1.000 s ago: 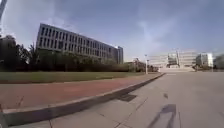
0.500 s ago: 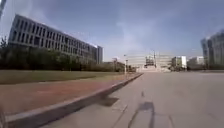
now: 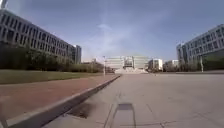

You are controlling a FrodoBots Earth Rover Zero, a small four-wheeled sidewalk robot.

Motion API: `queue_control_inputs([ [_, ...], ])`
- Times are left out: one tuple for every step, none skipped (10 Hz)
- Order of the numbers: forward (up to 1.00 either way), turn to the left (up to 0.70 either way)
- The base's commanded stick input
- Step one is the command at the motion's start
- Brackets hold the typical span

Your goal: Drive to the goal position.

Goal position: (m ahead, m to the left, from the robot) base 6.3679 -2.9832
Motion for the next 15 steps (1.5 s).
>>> queue_control_inputs([
  [0.7, -0.35],
  [0.7, -0.35],
  [0.7, -0.35],
  [0.7, -0.35],
  [0.7, -0.35],
  [0.7, -0.35],
  [0.7, 0.0],
  [0.7, 0.0],
  [0.7, 0.0],
  [0.7, 0.0],
  [0.7, 0.0],
  [0.7, 0.0],
  [0.7, 0.0],
  [0.7, 0.0],
  [0.7, 0.0],
])
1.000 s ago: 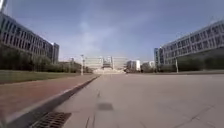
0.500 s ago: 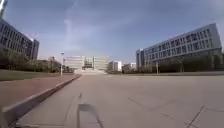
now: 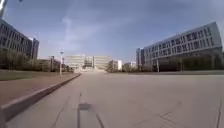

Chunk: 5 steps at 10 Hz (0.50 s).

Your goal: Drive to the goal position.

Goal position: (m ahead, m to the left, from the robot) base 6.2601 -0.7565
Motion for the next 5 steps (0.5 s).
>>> queue_control_inputs([
  [0.7, 0.0],
  [0.7, 0.0],
  [0.7, 0.0],
  [0.7, 0.0],
  [0.7, 0.0],
])
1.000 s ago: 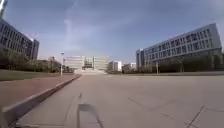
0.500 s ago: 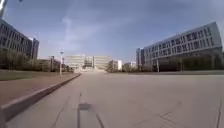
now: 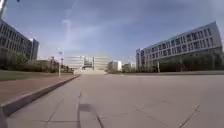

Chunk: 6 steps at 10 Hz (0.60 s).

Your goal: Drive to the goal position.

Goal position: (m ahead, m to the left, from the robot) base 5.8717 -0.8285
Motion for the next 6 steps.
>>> queue_control_inputs([
  [0.7, 0.0],
  [0.7, 0.0],
  [0.7, 0.0],
  [0.7, 0.0],
  [0.7, 0.0],
  [0.7, 0.0],
])
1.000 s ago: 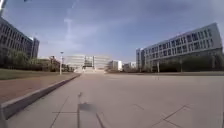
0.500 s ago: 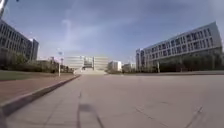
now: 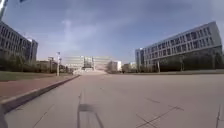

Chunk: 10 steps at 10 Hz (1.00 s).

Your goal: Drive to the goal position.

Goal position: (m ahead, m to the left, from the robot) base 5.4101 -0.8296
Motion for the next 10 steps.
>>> queue_control_inputs([
  [0.7, 0.0],
  [0.7, 0.0],
  [0.7, 0.0],
  [0.7, 0.0],
  [0.7, 0.0],
  [0.7, 0.0],
  [0.7, 0.0],
  [0.7, 0.0],
  [0.7, 0.0],
  [0.7, 0.0],
])
